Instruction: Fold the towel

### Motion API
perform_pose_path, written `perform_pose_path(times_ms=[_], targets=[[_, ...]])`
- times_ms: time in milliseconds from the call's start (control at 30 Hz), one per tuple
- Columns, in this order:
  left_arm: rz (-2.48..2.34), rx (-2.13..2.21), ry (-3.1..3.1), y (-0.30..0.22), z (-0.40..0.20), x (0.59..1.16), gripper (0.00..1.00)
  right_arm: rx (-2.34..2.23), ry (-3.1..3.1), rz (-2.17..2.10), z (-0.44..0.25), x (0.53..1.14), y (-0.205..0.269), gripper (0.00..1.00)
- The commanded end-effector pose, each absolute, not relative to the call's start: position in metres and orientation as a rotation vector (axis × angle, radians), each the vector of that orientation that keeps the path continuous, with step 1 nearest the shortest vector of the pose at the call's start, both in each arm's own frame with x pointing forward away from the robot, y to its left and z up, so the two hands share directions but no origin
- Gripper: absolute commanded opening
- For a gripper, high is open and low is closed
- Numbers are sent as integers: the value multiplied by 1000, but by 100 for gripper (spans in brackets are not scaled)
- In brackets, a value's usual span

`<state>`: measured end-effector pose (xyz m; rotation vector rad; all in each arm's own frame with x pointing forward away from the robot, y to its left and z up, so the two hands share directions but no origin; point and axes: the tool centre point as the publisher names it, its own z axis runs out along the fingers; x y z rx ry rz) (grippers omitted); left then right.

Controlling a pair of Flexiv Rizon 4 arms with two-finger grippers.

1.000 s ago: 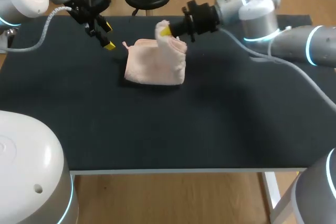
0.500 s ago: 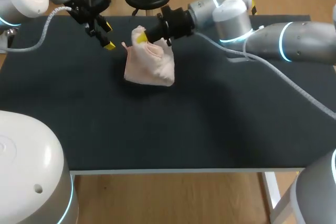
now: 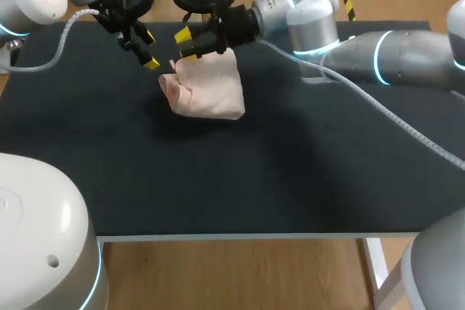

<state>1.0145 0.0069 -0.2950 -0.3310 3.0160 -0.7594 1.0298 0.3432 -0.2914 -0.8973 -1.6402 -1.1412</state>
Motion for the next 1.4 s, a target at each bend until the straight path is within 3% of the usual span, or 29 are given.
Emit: perform_pose_path(times_ms=[33,1067,1400], targets=[[-765,-328,3013,7,-296,1014,100,-936,-1644,-1193,-282,1026,317,100],[-765,-328,3013,7,-296,1014,100,-1110,-2371,-1890,-291,1077,88,100],[-765,-328,3013,7,-296,1014,100,-1183,-2334,-1844,-292,1079,67,100]])
